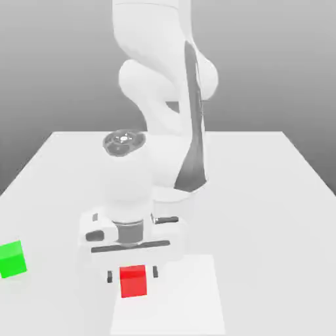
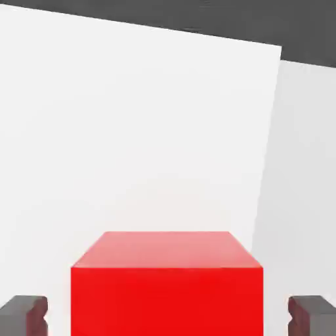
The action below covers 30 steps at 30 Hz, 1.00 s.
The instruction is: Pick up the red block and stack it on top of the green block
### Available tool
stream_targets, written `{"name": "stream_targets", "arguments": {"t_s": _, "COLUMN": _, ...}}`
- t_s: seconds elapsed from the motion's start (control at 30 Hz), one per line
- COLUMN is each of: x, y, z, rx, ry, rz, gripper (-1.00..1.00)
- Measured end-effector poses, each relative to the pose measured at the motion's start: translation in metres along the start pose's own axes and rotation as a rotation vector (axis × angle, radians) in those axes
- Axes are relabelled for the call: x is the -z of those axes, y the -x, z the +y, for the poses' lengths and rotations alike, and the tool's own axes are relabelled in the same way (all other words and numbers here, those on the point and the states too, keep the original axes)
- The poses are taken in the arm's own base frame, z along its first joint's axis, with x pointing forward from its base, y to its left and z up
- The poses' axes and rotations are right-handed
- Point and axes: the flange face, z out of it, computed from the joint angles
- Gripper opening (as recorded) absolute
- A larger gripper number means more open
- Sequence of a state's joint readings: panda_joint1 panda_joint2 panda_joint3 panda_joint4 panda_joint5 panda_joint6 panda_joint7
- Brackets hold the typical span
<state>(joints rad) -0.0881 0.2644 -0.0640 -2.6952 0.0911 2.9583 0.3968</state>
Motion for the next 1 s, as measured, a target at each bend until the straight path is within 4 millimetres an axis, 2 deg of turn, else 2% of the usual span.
{"name": "stream_targets", "arguments": {"t_s": 0.13, "x": 0.0, "y": 0.0, "z": 0.0, "rx": 0.0, "ry": 0.0, "rz": -0.001, "gripper": -1.0}}
{"name": "stream_targets", "arguments": {"t_s": 0.33, "x": 0.055, "y": -0.001, "z": 0.002, "rx": -0.003, "ry": 0.0, "rz": -0.001, "gripper": -1.0}}
{"name": "stream_targets", "arguments": {"t_s": 0.4, "x": 0.065, "y": -0.026, "z": 0.037, "rx": -0.069, "ry": -0.001, "rz": -0.002, "gripper": -1.0}}
{"name": "stream_targets", "arguments": {"t_s": 0.53, "x": 0.078, "y": -0.071, "z": 0.121, "rx": -0.189, "ry": -0.002, "rz": -0.004, "gripper": -1.0}}
{"name": "stream_targets", "arguments": {"t_s": 0.63, "x": 0.088, "y": -0.093, "z": 0.192, "rx": -0.271, "ry": -0.003, "rz": -0.003, "gripper": -1.0}}
{"name": "stream_targets", "arguments": {"t_s": 0.7, "x": 0.096, "y": -0.102, "z": 0.242, "rx": -0.324, "ry": -0.002, "rz": -0.002, "gripper": -1.0}}
{"name": "stream_targets", "arguments": {"t_s": 0.77, "x": 0.083, "y": -0.105, "z": 0.255, "rx": -0.33, "ry": -0.002, "rz": -0.001, "gripper": -1.0}}
{"name": "stream_targets", "arguments": {"t_s": 0.87, "x": 0.048, "y": -0.106, "z": 0.258, "rx": -0.331, "ry": -0.001, "rz": -0.001, "gripper": -1.0}}
{"name": "stream_targets", "arguments": {"t_s": 0.9, "x": 0.039, "y": -0.106, "z": 0.259, "rx": -0.332, "ry": -0.001, "rz": -0.001, "gripper": 1.0}}
{"name": "stream_targets", "arguments": {"t_s": 1.0, "x": 0.039, "y": -0.106, "z": 0.259, "rx": -0.332, "ry": -0.001, "rz": -0.001, "gripper": 1.0}}
